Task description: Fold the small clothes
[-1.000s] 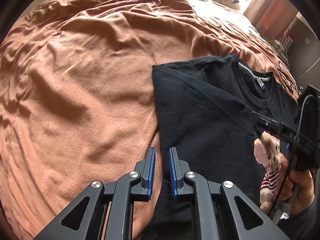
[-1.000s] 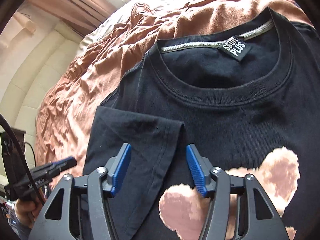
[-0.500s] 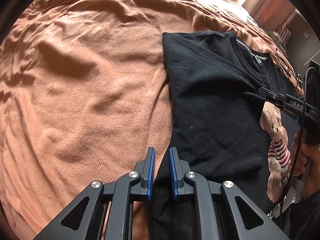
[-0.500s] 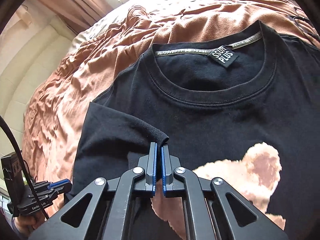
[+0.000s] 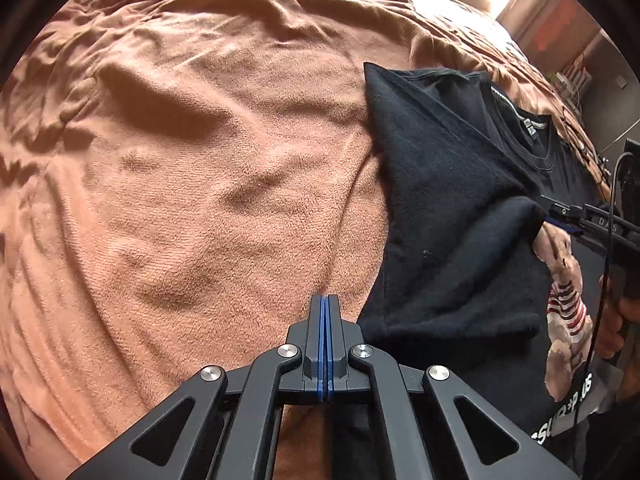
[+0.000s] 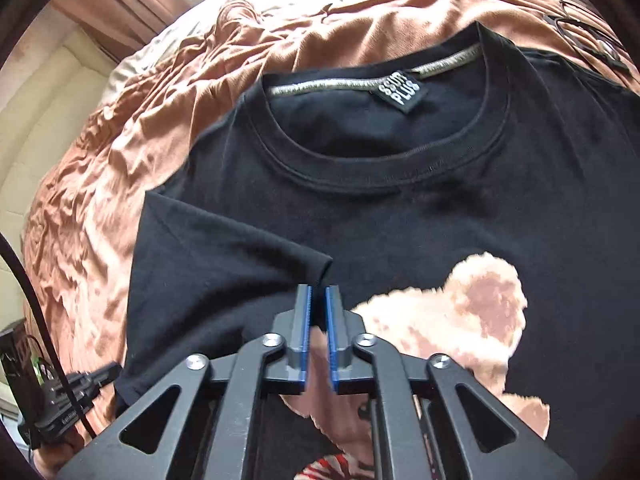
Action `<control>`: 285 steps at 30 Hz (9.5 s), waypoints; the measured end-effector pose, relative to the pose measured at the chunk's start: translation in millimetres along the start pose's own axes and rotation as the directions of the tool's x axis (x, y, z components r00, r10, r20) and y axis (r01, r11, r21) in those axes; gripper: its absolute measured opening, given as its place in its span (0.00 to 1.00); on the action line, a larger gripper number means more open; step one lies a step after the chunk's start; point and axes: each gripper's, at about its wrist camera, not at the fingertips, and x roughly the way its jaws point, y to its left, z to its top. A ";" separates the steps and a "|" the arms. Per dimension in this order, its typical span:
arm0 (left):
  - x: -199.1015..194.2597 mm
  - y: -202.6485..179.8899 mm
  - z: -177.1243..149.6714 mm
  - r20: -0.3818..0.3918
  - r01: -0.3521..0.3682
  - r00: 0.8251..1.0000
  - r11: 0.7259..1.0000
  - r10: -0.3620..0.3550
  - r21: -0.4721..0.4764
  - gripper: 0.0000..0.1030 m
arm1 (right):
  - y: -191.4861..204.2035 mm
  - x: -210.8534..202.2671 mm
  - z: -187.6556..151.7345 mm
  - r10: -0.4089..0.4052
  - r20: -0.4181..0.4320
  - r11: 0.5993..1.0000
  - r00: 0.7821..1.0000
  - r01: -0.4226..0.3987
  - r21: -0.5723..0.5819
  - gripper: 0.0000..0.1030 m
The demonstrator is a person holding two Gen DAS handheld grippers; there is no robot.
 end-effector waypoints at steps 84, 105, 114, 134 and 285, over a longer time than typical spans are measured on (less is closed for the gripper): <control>42.9 -281.5 43.9 0.107 0.081 0.989 0.974 -0.106 0.213 0.58 | -345.6 -234.1 3.3 -0.236 0.172 0.952 0.956 0.192 0.239 0.37; 27.0 -252.0 43.1 0.120 0.086 0.987 0.982 -0.107 0.170 0.58 | -300.9 -238.0 32.5 -0.189 0.200 0.980 0.961 0.172 0.100 0.03; -9.1 -233.3 39.1 0.157 0.094 0.981 0.984 -0.118 0.154 0.58 | -238.3 -265.1 29.1 -0.117 0.229 0.991 0.966 0.128 -0.033 0.02; -34.6 -188.6 32.1 0.176 0.082 0.980 0.992 -0.097 0.093 0.58 | -135.9 -201.3 20.7 0.067 0.030 0.950 0.997 -0.055 -0.307 0.04; -229.4 2.1 -447.4 0.348 0.187 0.930 0.968 -0.119 -0.169 0.61 | -227.8 -480.6 -450.6 -0.038 0.346 0.999 0.938 0.043 -0.007 0.73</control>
